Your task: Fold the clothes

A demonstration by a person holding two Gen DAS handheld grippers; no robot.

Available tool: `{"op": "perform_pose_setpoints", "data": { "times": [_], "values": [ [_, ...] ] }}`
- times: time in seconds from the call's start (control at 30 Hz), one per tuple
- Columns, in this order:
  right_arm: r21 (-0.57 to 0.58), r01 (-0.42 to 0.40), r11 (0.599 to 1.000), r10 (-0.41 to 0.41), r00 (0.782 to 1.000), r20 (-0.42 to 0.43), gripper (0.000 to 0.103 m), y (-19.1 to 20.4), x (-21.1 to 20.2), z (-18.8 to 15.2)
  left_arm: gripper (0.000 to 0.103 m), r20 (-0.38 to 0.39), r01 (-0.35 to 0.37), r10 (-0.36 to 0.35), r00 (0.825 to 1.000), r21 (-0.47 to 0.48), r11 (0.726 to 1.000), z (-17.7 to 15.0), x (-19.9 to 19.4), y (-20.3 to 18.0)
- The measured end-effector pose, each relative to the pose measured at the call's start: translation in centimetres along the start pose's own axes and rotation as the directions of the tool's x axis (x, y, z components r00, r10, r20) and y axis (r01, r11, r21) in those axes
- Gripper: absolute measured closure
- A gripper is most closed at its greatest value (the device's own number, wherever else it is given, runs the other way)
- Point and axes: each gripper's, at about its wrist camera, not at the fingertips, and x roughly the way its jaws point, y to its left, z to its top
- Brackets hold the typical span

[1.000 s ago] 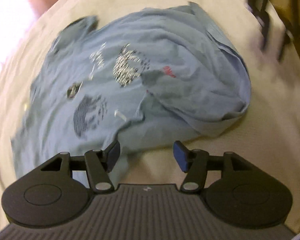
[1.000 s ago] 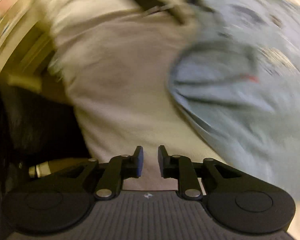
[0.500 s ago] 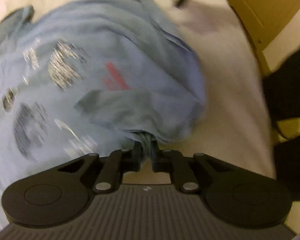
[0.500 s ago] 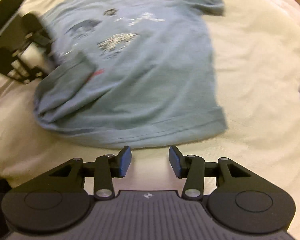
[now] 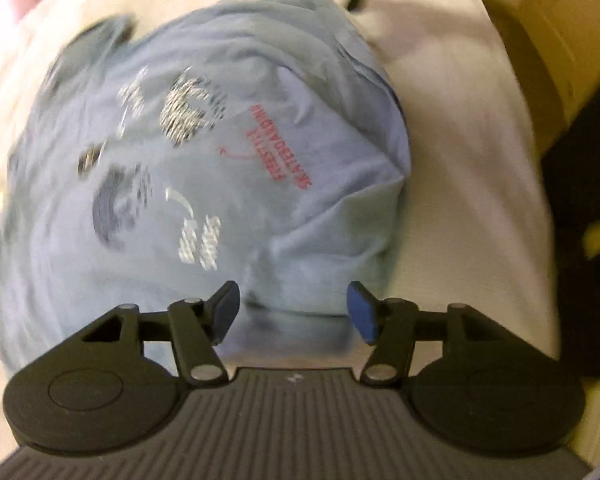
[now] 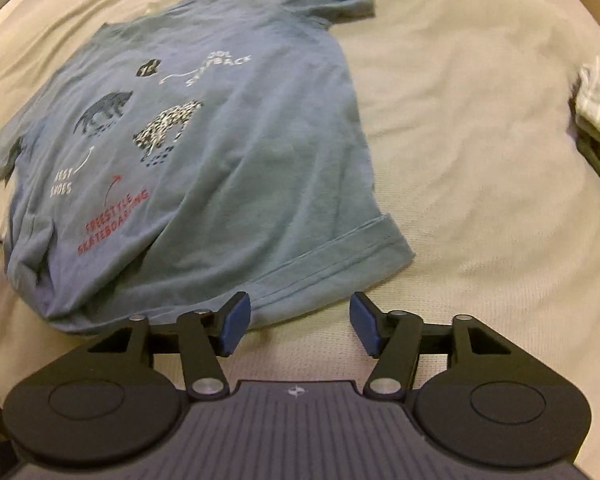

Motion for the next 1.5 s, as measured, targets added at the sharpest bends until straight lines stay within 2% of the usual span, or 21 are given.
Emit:
{"op": "perform_pose_setpoints", "data": {
  "times": [0.07,0.2,0.23,0.27,0.33,0.5,0.57,0.6,0.63,0.67,0.73,0.8,0.93,1.03,1.17,1.2,1.23,1.3,1.33,1.43,1.5],
  "values": [
    [0.026,0.000,1.000,0.000,1.000,0.003,0.038,-0.4,0.1,0.3,0.050,-0.012,-0.026,0.029,1.000,0.173,0.985,0.3,1.5,-0.7],
    [0.096,0.000,0.995,-0.001,1.000,0.008,0.038,-1.5,0.2,0.8,0.053,-0.045,-0.005,0.025,0.999,0.406,0.914,-0.1,3.6,-1.2],
    [0.123,0.002,0.992,-0.004,1.000,0.012,0.038,-2.0,0.2,0.9,0.061,-0.061,0.025,0.000,0.998,0.409,0.912,-0.1,3.9,-1.1],
    [0.154,0.006,0.988,-0.009,1.000,0.018,0.037,-2.5,0.2,0.9,0.078,-0.077,0.054,-0.024,0.997,0.413,0.909,-0.1,4.2,-0.9],
    [0.238,0.006,0.971,-0.014,0.999,0.034,0.034,-3.6,0.3,1.0,0.098,-0.125,0.127,-0.085,0.989,0.384,0.914,0.2,4.5,-1.0],
    [0.423,-0.011,0.906,-0.017,0.998,0.061,0.034,-5.2,2.1,1.4,0.101,-0.130,0.193,-0.168,0.977,0.208,0.959,0.4,2.0,-2.2],
    [0.441,-0.002,0.897,-0.016,0.999,0.039,0.043,-5.0,3.1,1.7,0.101,-0.121,0.219,-0.206,0.971,0.115,0.969,0.2,0.4,-3.2],
    [0.447,0.003,0.895,-0.017,1.000,0.026,0.061,-4.9,3.3,1.7,0.101,-0.114,0.234,-0.226,0.968,0.064,0.970,0.0,-0.4,-3.8],
    [0.449,0.009,0.893,-0.018,1.000,0.015,0.084,-5.0,3.3,1.6,0.101,-0.111,0.246,-0.242,0.964,0.022,0.969,-0.1,-0.9,-4.8],
    [0.452,0.015,0.892,-0.019,1.000,0.003,0.093,-5.1,3.3,1.5,0.101,-0.107,0.258,-0.259,0.960,-0.019,0.966,-0.2,-1.5,-5.8],
    [0.447,0.016,0.894,-0.012,1.000,-0.012,0.098,-5.6,2.9,0.8,0.101,-0.098,0.281,-0.291,0.952,-0.101,0.954,-0.4,-2.5,-7.7],
    [0.440,0.024,0.898,-0.011,0.999,-0.033,0.098,-6.6,2.3,-0.2,0.101,-0.093,0.289,-0.310,0.946,-0.189,0.938,-0.6,-3.2,-9.4],
    [0.457,0.044,0.888,-0.010,0.997,-0.077,0.098,-9.0,1.4,-2.1,0.101,-0.081,0.225,-0.267,0.960,-0.346,0.911,-0.5,-3.5,-10.4],
    [0.462,0.056,0.885,-0.016,0.996,-0.091,0.096,-10.2,0.9,-2.8,0.101,-0.081,0.171,-0.221,0.972,-0.404,0.899,0.0,-3.8,-11.0],
    [0.418,0.045,0.907,-0.010,0.996,-0.085,0.094,-10.4,0.4,-2.8,0.098,-0.126,0.109,-0.175,0.976,-0.414,0.904,0.4,-3.3,-12.6],
    [0.419,0.039,0.907,-0.007,0.997,-0.079,0.089,-10.5,0.5,-2.6,0.093,-0.121,0.096,-0.167,0.979,-0.448,0.889,0.3,-3.5,-12.7],
    [0.419,0.034,0.907,-0.004,0.997,-0.073,0.077,-10.5,0.6,-2.4,0.087,-0.117,0.083,-0.158,0.981,-0.481,0.873,0.1,-3.7,-12.7],
    [0.420,0.022,0.907,0.004,0.998,-0.061,0.059,-10.7,0.8,-2.0,0.077,-0.109,0.058,-0.139,0.984,-0.545,0.836,-0.2,-4.1,-12.8],
    [0.421,0.015,0.907,0.008,0.999,-0.053,0.057,-10.8,0.9,-1.9,0.072,-0.106,0.046,-0.130,0.986,-0.576,0.816,-0.4,-4.3,-12.9],
    [0.400,-0.004,0.917,0.022,0.999,-0.041,0.056,-10.7,1.6,-1.8,0.067,-0.066,0.030,-0.102,0.993,-0.680,0.732,-1.9,-4.8,-12.5],
    [0.408,-0.042,0.912,0.056,0.998,-0.022,0.056,-10.8,2.3,-1.9,0.065,-0.062,0.013,-0.083,0.995,-0.720,0.694,-2.9,-4.7,-12.6]
  ]
}}
